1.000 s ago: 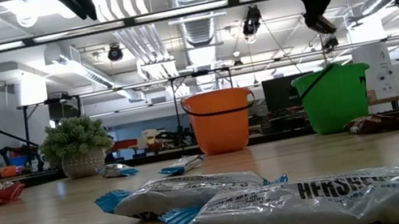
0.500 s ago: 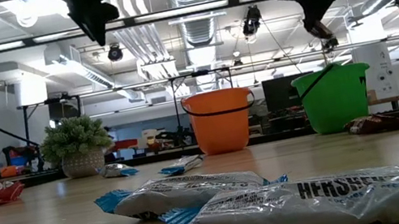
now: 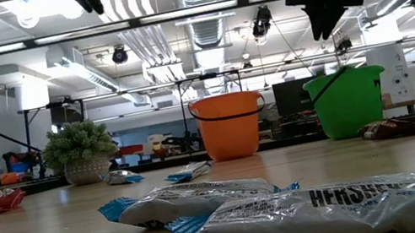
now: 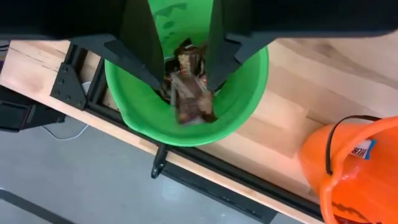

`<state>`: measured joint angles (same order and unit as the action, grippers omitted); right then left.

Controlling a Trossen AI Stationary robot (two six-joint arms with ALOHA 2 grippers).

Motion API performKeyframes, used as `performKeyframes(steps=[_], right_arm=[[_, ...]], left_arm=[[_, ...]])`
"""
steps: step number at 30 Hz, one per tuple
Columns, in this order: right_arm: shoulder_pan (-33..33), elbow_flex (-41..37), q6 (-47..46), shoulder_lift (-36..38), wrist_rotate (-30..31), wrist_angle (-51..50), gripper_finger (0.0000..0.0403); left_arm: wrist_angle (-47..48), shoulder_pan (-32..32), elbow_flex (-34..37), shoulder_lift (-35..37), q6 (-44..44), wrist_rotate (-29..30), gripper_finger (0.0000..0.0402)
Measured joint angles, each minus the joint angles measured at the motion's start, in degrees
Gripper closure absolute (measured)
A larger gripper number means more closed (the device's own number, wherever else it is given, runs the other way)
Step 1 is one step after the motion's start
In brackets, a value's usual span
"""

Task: Organize candy in baskets
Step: Put the brown chocolate into the green bucket

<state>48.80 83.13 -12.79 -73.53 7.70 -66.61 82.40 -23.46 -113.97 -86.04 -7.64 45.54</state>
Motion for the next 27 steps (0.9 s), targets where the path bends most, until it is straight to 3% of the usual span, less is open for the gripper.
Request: performKeyframes(steps=[7, 16, 20, 24, 27], right_arm=[[0.00, 0.00, -0.08, 0.26, 1.29, -0.84, 0.0262], [-0.15, 2.51, -0.08, 3.21, 1.07, -7.17, 0.0263], [-0.29, 5.50, -0.10, 4.82, -3.34, -11.95, 0.0269], [-1.31, 6.05, -0.08, 7.13, -8.77, -15.63, 0.0271], [-2.49, 5.29, -1.26, 8.67, -9.87, -19.00, 0.0269]], left_arm=[[5.20, -0.07, -6.02, 0.04, 1.07, 0.56, 0.0205], [7.67, -0.07, -4.86, -0.13, 6.99, -3.14, 0.0205], [7.64, -0.48, -3.67, -0.48, 9.74, -1.74, 0.0205], [7.62, -0.44, -4.06, -0.66, 7.13, 2.81, 0.0205], [7.65, -0.44, -4.92, -0.62, 4.93, 3.06, 0.0205]])
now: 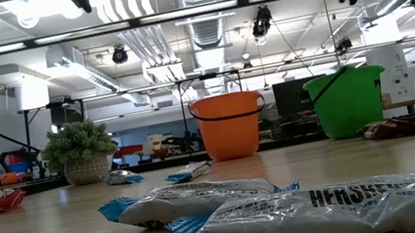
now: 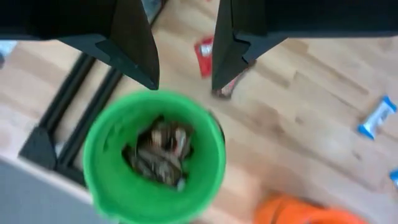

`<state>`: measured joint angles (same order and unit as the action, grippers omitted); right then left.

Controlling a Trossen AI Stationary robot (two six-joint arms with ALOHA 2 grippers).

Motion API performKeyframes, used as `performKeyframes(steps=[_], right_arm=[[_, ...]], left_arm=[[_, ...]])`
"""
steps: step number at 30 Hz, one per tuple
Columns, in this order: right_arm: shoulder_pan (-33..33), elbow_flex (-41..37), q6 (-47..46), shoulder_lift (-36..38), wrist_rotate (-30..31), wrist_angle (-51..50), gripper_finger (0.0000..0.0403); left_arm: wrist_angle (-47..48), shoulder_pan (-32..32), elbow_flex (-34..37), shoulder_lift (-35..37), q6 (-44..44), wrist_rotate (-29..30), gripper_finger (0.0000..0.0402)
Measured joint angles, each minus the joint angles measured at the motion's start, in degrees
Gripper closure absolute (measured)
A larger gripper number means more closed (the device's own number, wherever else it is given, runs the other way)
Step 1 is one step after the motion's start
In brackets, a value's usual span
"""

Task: Organize candy in baskets
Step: Put the brown chocolate into the green bucket

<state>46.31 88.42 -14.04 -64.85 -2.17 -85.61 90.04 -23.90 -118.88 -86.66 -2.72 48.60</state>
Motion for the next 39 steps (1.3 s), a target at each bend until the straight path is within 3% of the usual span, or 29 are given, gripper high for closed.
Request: performKeyframes(steps=[9, 20, 25, 28, 31, 39], right_arm=[[-4.55, -5.21, -9.47, 4.00, -0.01, -4.37, 0.0270], [-9.84, -19.28, -26.05, 6.89, -0.87, -4.17, 0.0261], [-11.97, -27.11, -27.25, 7.01, 1.10, 1.48, 0.0252], [-12.95, -30.52, -28.18, 6.44, -1.39, 5.71, 0.0247], [-14.22, -32.15, -29.35, 5.50, -4.93, 8.10, 0.0245], [-16.47, -34.85, -32.83, 3.63, -5.35, 11.55, 0.0247]], left_arm=[[-0.03, 0.00, -2.26, 0.33, -0.89, -2.11, 0.0205], [-0.03, 0.00, -2.49, 1.82, 4.24, -2.64, 0.0205], [-0.01, 0.00, -2.50, 3.59, 6.78, -2.64, 0.0205], [-0.03, 0.00, -2.50, 4.57, 7.56, -2.66, 0.0205], [-0.03, 0.00, -2.50, 5.46, 7.73, -2.67, 0.0205], [-0.03, 0.00, -2.50, 6.90, 7.78, -2.77, 0.0205]])
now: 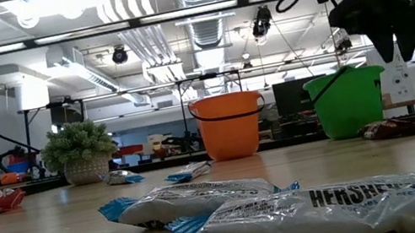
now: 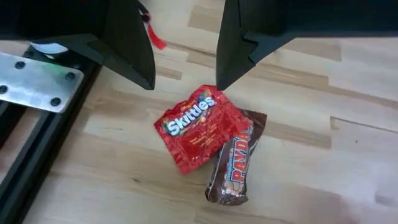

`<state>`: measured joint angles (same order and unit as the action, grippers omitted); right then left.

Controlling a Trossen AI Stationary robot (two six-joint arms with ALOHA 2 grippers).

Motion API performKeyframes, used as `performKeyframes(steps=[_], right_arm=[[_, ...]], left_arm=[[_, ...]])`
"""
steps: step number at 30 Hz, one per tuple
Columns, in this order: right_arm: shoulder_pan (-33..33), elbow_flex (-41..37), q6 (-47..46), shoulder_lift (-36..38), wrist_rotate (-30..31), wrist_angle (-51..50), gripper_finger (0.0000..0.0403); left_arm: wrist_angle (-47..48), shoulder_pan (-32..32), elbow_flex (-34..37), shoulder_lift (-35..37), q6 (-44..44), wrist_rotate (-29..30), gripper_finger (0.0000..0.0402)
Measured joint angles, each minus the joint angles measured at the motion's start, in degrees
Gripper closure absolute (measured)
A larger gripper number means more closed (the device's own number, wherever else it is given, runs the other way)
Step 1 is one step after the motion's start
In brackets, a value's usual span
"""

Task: Organize candy in baskets
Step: Put the brown chocolate into the green bucket

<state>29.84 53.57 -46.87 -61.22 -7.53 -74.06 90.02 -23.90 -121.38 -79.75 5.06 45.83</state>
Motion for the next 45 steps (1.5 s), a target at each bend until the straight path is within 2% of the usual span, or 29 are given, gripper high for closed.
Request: performKeyframes(steps=[6, 14, 21, 25, 30, 45], right_arm=[[-1.05, -2.58, -1.50, -1.16, 0.01, 2.39, 0.0235], [-1.84, -4.57, -2.19, -1.48, -3.00, 7.99, 0.0204], [-1.85, -4.60, -5.79, -1.96, -1.01, 10.64, 0.0195], [-1.85, -4.64, -6.52, -4.16, 1.51, 13.44, 0.0195], [-1.85, -4.64, -6.13, -8.15, 1.55, 18.76, 0.0195], [-4.18, -4.64, -5.10, -20.06, 3.04, 22.22, 0.0195]], left_arm=[[0.00, 0.00, 0.00, 0.58, 0.01, -3.34, 0.0205], [0.00, 0.00, 0.00, 0.91, 1.35, -3.35, 0.0205], [0.00, 0.00, 0.00, 0.91, 1.94, -3.35, 0.0205], [0.00, 0.00, 0.00, 0.91, 1.98, -3.37, 0.0205], [0.00, 0.00, 0.00, 0.91, 1.99, -3.37, 0.0205], [0.00, 0.00, 0.00, 0.91, 2.48, -3.38, 0.0205]])
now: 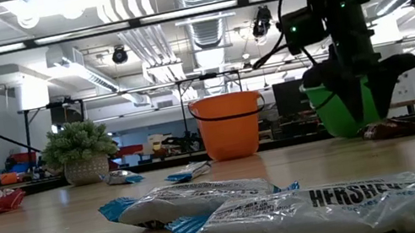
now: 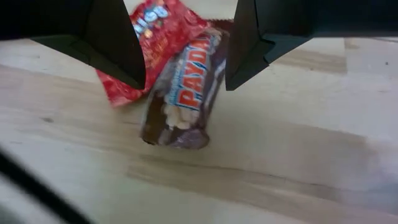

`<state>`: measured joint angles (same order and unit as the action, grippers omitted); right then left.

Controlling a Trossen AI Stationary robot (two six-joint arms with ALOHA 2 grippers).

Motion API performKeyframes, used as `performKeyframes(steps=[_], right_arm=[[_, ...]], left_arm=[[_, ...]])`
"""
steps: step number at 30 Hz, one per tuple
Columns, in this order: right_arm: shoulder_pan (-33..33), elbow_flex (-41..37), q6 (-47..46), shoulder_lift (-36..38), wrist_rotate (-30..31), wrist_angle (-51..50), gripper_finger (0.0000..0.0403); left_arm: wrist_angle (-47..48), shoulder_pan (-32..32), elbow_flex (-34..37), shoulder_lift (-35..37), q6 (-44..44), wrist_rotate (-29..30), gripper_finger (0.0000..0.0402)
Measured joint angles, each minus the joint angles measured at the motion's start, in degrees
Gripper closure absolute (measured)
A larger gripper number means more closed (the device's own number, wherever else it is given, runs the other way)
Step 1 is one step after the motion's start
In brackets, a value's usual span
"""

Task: Organize candy in baskets
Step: Put the brown chocolate into the green bucket

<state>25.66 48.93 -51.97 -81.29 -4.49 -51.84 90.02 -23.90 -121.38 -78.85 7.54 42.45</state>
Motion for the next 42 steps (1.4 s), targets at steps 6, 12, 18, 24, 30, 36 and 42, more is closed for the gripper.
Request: performKeyframes(steps=[6, 12, 18, 24, 30, 36, 42], right_arm=[[-0.67, 0.13, 0.03, 0.72, -0.07, 0.37, 0.0195], [-0.65, 0.52, -0.80, 5.16, -0.04, 0.22, 0.0195], [-1.13, 0.50, -1.00, 6.79, -0.53, 0.28, 0.0195], [-1.54, 0.50, -0.99, 6.39, -0.62, 0.23, 0.0195], [-3.63, 0.46, -1.00, 4.92, -0.63, 0.38, 0.0195], [-5.41, 0.46, 0.22, 4.69, -0.45, 0.68, 0.0195], [-5.41, 0.08, 1.31, 4.45, -0.13, 1.24, 0.0195]], left_arm=[[0.00, 0.00, 0.00, -0.02, 1.02, -0.01, 0.0205], [0.00, 0.00, 0.00, -0.02, 1.02, -0.02, 0.0205], [0.00, 0.00, 0.00, -0.02, 1.22, -0.02, 0.0205], [0.00, 0.00, 0.00, -0.02, 1.14, -0.02, 0.0205], [-0.01, 0.00, 0.00, -0.02, 1.02, 0.01, 0.0205], [-0.01, 0.00, 0.00, -0.02, 1.00, -0.01, 0.0205], [0.00, 0.02, 0.00, -0.02, 1.00, -0.01, 0.0205]])
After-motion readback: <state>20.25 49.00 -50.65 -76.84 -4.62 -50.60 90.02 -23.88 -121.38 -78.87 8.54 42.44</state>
